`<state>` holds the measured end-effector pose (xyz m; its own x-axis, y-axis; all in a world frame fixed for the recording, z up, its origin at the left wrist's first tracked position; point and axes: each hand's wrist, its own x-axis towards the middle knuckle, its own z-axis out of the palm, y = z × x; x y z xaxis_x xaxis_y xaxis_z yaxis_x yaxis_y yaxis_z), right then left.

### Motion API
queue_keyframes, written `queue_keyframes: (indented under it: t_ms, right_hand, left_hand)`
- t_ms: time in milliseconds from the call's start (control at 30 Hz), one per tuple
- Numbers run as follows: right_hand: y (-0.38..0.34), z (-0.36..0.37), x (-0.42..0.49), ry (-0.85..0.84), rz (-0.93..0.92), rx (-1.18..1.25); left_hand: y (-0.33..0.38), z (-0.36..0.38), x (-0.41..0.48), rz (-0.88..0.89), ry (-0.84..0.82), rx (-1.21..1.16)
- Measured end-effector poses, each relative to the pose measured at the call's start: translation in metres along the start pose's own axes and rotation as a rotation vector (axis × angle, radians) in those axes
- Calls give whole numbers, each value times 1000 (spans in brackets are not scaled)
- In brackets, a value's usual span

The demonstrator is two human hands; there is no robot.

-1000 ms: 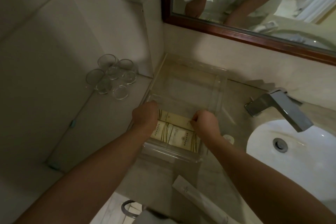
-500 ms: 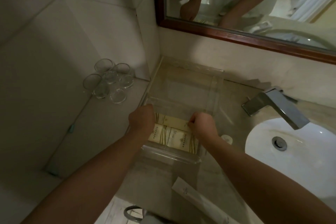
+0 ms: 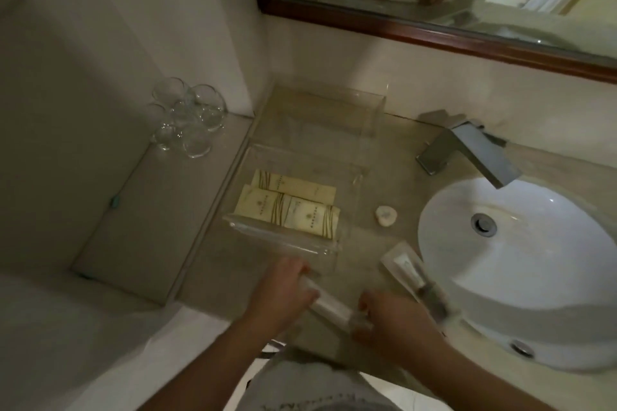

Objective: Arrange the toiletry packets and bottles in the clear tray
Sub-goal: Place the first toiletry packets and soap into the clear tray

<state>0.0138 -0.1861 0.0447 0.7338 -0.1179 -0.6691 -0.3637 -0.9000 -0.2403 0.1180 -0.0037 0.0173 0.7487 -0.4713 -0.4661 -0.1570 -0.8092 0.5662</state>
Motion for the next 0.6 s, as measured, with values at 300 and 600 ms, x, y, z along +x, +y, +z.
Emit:
queue_keyframes:
  t_ms: [300,600]
  right_hand:
    - [5,18,-3,-19,-7,169]
    - [-25,-45,25,-23,-231,280]
  left_hand:
    - [-10,16,-17,22,-93,13]
    - [-30,-75,-1,-91,-46,-319]
